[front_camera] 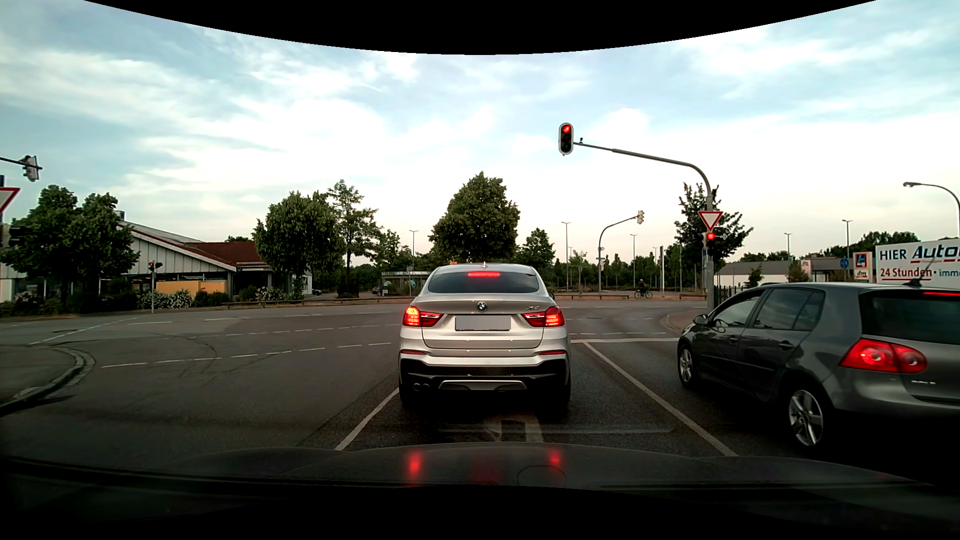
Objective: Follow the waypoints while adhering to traffic rules and regulations
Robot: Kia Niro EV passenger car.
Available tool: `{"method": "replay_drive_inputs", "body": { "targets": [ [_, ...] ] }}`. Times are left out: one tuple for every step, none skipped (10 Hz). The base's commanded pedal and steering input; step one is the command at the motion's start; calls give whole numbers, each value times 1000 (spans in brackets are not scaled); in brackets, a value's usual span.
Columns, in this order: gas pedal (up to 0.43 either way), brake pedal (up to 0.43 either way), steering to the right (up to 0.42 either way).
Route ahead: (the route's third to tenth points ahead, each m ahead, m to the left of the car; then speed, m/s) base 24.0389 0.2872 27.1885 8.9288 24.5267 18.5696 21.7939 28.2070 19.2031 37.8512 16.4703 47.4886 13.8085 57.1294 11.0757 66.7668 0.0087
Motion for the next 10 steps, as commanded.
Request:
{"method": "replay_drive_inputs", "body": {
  "targets": [
    [0, 250, -14],
    [0, 250, -15],
    [0, 250, -15],
    [0, 250, -15],
    [0, 250, -15],
    [0, 250, -14],
    [0, 250, -15],
    [0, 250, -15],
    [0, 250, -15],
    [0, 250, -14]
  ]
}}
